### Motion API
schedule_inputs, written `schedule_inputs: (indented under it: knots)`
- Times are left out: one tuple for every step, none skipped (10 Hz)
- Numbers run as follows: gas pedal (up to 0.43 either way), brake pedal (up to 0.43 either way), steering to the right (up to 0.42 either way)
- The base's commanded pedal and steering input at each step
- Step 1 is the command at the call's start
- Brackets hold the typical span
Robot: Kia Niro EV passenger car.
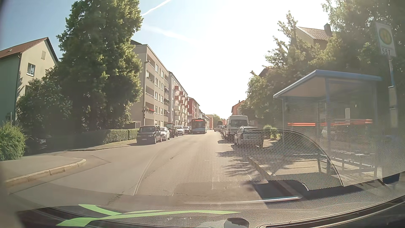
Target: Follow the waypoints while adhering to traffic rules and regulations
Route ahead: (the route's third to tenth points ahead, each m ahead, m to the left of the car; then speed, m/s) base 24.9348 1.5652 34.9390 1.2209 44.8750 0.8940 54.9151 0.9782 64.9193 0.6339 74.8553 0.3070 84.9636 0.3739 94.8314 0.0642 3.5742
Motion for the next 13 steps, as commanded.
schedule_inputs:
  knots:
    - [0.079,0.000,-0.013]
    - [0.079,0.000,-0.015]
    - [0.079,0.000,-0.017]
    - [0.079,0.000,-0.020]
    - [0.079,0.000,-0.019]
    - [0.067,0.000,-0.012]
    - [0.067,0.000,-0.004]
    - [0.059,0.012,-0.001]
    - [0.000,0.037,-0.001]
    - [0.000,0.055,0.003]
    - [0.000,0.073,0.005]
    - [0.000,0.079,0.005]
    - [0.000,0.061,0.004]
